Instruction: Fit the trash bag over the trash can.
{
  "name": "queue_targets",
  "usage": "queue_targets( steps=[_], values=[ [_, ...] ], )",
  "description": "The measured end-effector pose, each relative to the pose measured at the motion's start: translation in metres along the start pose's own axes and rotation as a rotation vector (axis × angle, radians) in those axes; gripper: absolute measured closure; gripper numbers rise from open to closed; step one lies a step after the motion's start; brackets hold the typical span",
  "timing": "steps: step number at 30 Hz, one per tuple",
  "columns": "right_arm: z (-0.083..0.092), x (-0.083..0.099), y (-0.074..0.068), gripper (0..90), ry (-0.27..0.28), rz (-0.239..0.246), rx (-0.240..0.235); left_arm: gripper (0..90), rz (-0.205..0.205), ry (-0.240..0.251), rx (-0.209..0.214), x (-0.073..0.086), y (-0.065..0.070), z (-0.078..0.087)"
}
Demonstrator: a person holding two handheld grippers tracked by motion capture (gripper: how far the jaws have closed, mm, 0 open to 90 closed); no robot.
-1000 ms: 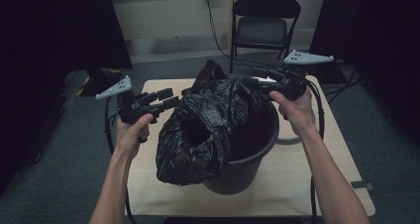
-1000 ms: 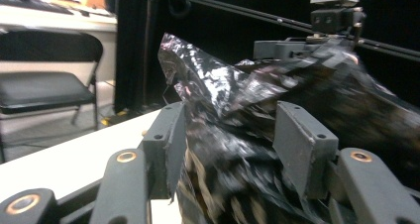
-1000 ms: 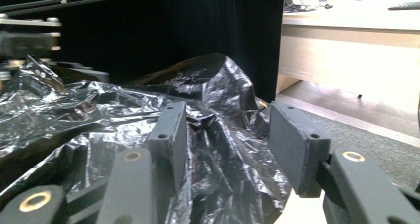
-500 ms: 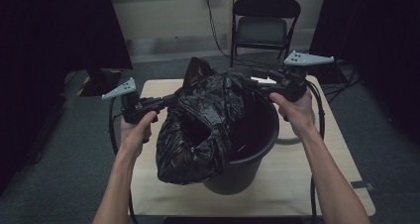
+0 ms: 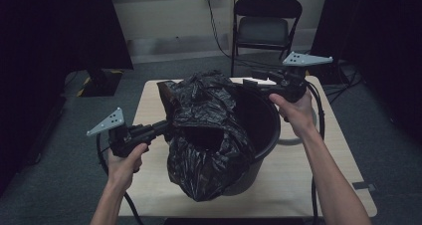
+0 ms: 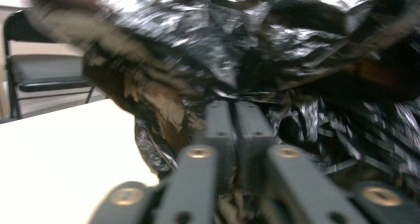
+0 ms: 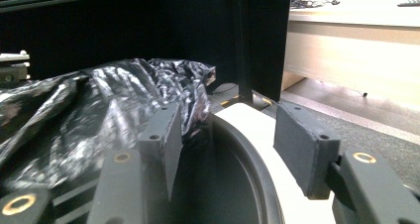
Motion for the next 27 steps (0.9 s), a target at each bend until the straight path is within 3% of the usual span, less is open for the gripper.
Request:
queue_targets(
  steps=[3, 7, 11, 13, 17, 19, 22, 27],
  values=[
    [0.0, -0.002, -0.001, 43.6, 0.001, 0.0, 0.0, 65.3, 0.018, 0.06, 0.019, -0.007, -0.005, 0.007],
    [0.001, -0.004, -0.004, 42.6, 0.004, 0.01, -0.002, 51.6, 0.035, 0.097, 0.026, -0.025, -0.014, 0.011],
    [0.003, -0.007, -0.008, 41.0, 0.012, 0.018, -0.004, 40.5, 0.052, 0.096, 0.021, -0.038, -0.025, 0.0],
    [0.004, -0.008, -0.011, 40.4, 0.016, 0.025, -0.009, 34.1, 0.075, 0.116, 0.051, -0.042, -0.029, -0.01],
    [0.005, -0.011, -0.019, 37.9, 0.008, 0.045, -0.02, 39.4, 0.074, 0.08, 0.062, -0.043, -0.032, -0.029],
    [0.006, -0.014, -0.026, 36.4, 0.003, 0.061, -0.036, 65.8, 0.049, 0.064, 0.055, -0.04, -0.03, -0.033],
    [0.006, -0.016, -0.036, 34.0, 0.001, 0.087, -0.052, 87.0, 0.035, 0.036, 0.031, -0.032, -0.027, -0.031],
    [0.007, -0.02, -0.046, 32.0, -0.025, 0.113, -0.061, 90.0, 0.042, 0.057, 0.013, -0.017, -0.021, -0.012]
  ],
)
Point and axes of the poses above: each handheld gripper's, and its own axes: z roughly backward along the jaws, x roughly out of its underside, y roughly to its right, the point moved 2 cm from there along -z, roughly forward along the jaws, and after that the axes turned 9 degrees about -y, right-handed, at the moved point
